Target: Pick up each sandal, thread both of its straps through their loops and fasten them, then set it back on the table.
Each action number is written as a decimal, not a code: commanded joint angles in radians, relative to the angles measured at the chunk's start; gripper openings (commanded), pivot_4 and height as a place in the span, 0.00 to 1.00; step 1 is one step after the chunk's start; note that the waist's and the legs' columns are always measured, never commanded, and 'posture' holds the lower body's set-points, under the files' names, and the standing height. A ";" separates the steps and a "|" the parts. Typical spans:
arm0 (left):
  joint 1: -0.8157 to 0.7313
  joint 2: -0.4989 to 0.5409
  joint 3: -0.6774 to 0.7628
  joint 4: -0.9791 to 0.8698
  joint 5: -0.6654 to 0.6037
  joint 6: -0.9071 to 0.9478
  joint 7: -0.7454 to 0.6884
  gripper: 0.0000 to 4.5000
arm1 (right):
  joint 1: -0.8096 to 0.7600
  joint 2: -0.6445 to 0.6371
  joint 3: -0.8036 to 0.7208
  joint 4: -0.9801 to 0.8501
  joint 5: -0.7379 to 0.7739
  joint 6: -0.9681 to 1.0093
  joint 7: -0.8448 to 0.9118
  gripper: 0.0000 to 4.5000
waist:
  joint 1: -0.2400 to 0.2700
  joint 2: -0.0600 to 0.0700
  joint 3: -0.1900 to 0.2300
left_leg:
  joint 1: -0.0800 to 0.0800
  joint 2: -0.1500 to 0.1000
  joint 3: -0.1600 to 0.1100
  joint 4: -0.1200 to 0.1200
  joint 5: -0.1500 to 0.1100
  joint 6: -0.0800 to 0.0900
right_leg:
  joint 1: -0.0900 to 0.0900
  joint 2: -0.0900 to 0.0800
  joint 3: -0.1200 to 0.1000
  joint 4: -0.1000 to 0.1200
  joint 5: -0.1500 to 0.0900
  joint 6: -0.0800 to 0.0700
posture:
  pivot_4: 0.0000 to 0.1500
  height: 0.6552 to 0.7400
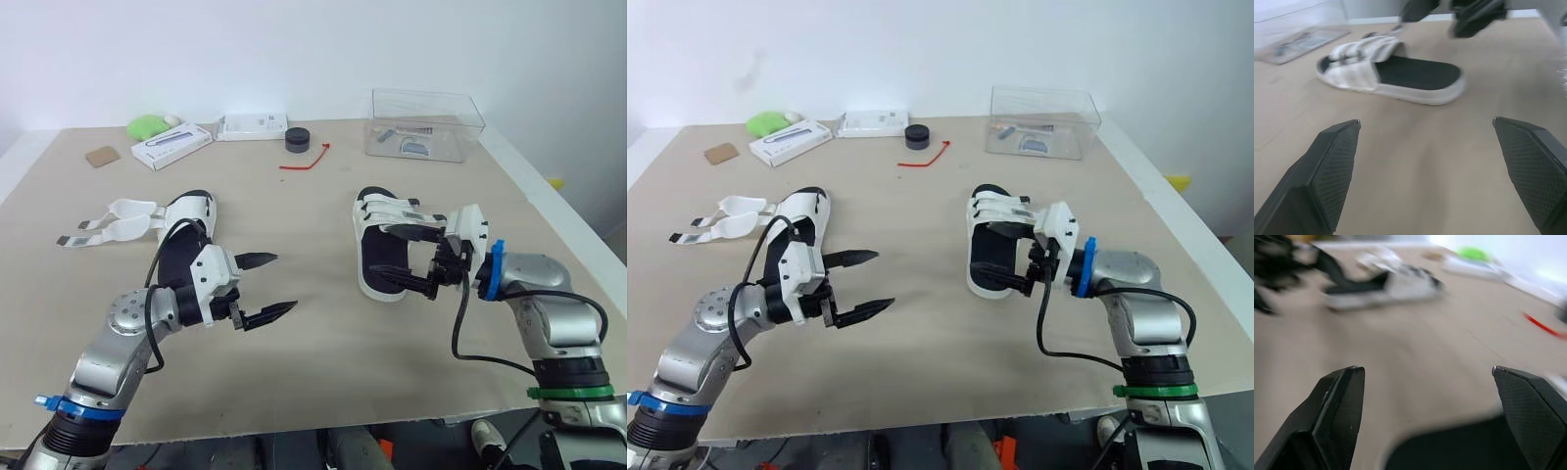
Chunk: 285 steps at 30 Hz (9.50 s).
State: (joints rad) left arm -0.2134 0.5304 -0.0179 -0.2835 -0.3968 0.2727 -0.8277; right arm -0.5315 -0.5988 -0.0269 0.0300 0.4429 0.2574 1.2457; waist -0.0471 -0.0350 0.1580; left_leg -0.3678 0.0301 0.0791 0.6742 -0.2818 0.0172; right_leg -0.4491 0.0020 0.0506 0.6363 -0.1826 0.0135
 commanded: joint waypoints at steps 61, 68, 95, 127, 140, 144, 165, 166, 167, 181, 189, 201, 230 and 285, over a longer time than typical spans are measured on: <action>0.042 0.031 -0.001 -0.050 0.191 0.040 0.171 0.01 | -0.337 0.235 0.093 0.312 -0.061 0.088 -0.047 1.00 | 0.001 -0.003 0.000 | -0.009 -0.001 0.000 -0.002 0.002 -0.009 | -0.010 -0.009 -0.003 0.002 0.007 -0.007 | 1.00 1.00; 0.190 0.180 -0.029 -0.131 0.140 -0.171 -0.111 0.01 | -0.310 0.196 0.096 0.290 -0.058 0.093 -0.018 1.00 | 0.004 -0.003 0.000 | -0.010 -0.001 0.000 -0.001 0.001 -0.008 | -0.009 -0.007 -0.004 0.001 0.005 -0.008 | 1.00 1.00; 0.087 0.271 -0.148 0.180 0.207 -0.587 -0.379 0.01 | -0.231 0.144 0.106 0.182 -0.070 0.131 -0.004 1.00 | 0.002 -0.003 0.000 | -0.008 -0.001 0.001 -0.001 0.003 -0.006 | -0.008 -0.005 -0.003 0.002 0.004 -0.007 | 1.00 1.00; 0.136 0.388 0.171 -0.207 -0.362 0.305 -0.221 1.00 | -0.018 0.076 0.360 -0.027 -0.227 0.144 -0.040 0.02 | 0.002 -0.004 0.001 | -0.006 -0.001 0.000 0.000 0.003 -0.006 | -0.010 -0.003 -0.003 0.009 -0.004 -0.003 | 1.00 1.00; 0.017 0.311 0.168 -0.121 -0.355 0.378 -0.125 1.00 | -0.049 0.095 0.374 0.047 -0.264 0.085 -0.051 0.02 | 0.002 -0.007 0.001 | -0.001 0.000 -0.001 0.001 0.003 -0.007 | -0.005 -0.001 -0.003 0.009 -0.004 -0.004 | 1.00 1.00; -0.038 0.307 0.167 -0.005 -0.304 0.371 -0.111 1.00 | -0.052 0.097 0.373 0.058 -0.268 0.063 -0.053 0.02 | 0.002 -0.007 0.001 | -0.001 -0.001 -0.001 0.001 0.004 -0.008 | -0.005 -0.001 -0.003 0.010 -0.003 -0.004 | 1.00 1.00; -0.524 0.030 0.179 0.659 -0.330 0.817 0.103 1.00 | -0.058 0.117 0.363 0.053 -0.282 0.025 -0.071 0.02 | 0.002 -0.010 0.001 | -0.002 -0.002 -0.002 0.002 0.005 -0.008 | -0.005 -0.001 -0.003 0.009 0.003 -0.009 | 1.00 1.00; -0.540 0.019 0.184 0.683 -0.327 0.808 0.102 1.00 | -0.058 0.117 0.363 0.053 -0.283 0.026 -0.073 0.02 | 0.001 -0.010 0.001 | -0.002 -0.002 -0.002 0.002 0.005 -0.008 | -0.005 -0.001 -0.003 0.009 0.003 -0.009 | 1.00 1.00; -0.559 0.006 0.190 0.712 -0.324 0.795 0.102 1.00 | -0.057 0.117 0.363 0.052 -0.283 0.026 -0.074 0.02 | 0.001 -0.010 0.001 | -0.002 -0.002 -0.002 0.002 0.005 -0.008 | -0.005 -0.001 -0.003 0.009 0.003 -0.009 | 1.00 1.00; -0.809 -0.089 0.268 1.179 -0.217 0.574 0.086 1.00 | -0.051 0.094 0.358 0.037 -0.284 0.033 -0.079 0.02 | 0.001 -0.012 0.002 | -0.004 -0.004 -0.002 0.002 0.005 -0.009 | -0.005 -0.002 -0.004 0.009 0.003 -0.009 | 1.00 1.00; -0.861 -0.107 0.300 1.303 -0.157 0.456 0.091 0.73 | -0.056 0.085 0.358 0.038 -0.286 0.034 -0.079 0.00 | 0.002 -0.012 0.002 | -0.004 -0.004 -0.003 0.002 0.005 -0.009 | -0.005 -0.004 -0.004 0.009 0.003 -0.008 | 1.00 1.00; -0.804 -0.098 0.206 1.119 -0.042 0.256 -0.036 0.01 | -0.071 0.087 0.365 0.059 -0.295 0.018 -0.073 0.00 | 0.002 -0.013 0.002 | -0.006 -0.004 -0.003 0.003 0.005 -0.009 | -0.006 -0.004 -0.004 0.009 0.003 -0.007 | 1.00 1.00; -0.191 0.335 -0.125 0.389 0.476 -1.347 -0.146 0.01 | -0.102 0.098 0.386 0.160 -0.329 -0.071 -0.018 0.00 | 0.003 -0.013 0.003 | -0.004 -0.003 0.001 0.002 0.006 -0.007 | -0.006 -0.007 -0.002 0.009 0.004 -0.007 | 1.00 1.00; 0.198 0.233 -0.087 -0.247 -0.461 0.495 0.080 0.36 | -0.158 0.104 0.375 0.258 -0.363 -0.116 0.022 0.00 | 0.003 -0.012 0.003 | 0.002 0.000 0.000 0.000 0.007 -0.008 | -0.003 -0.001 -0.002 0.010 -0.003 -0.010 | 1.00 1.00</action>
State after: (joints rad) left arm -0.0009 0.7765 -0.0932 -0.5296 -0.8796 0.7826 -0.7356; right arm -0.7005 -0.4739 0.3596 0.2968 0.1015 0.1286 1.2788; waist -0.0443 -0.0475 0.1610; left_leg -0.3655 0.0297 0.0790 0.6740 -0.2743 0.0092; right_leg -0.4521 0.0005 0.0485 0.6463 -0.1856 0.0039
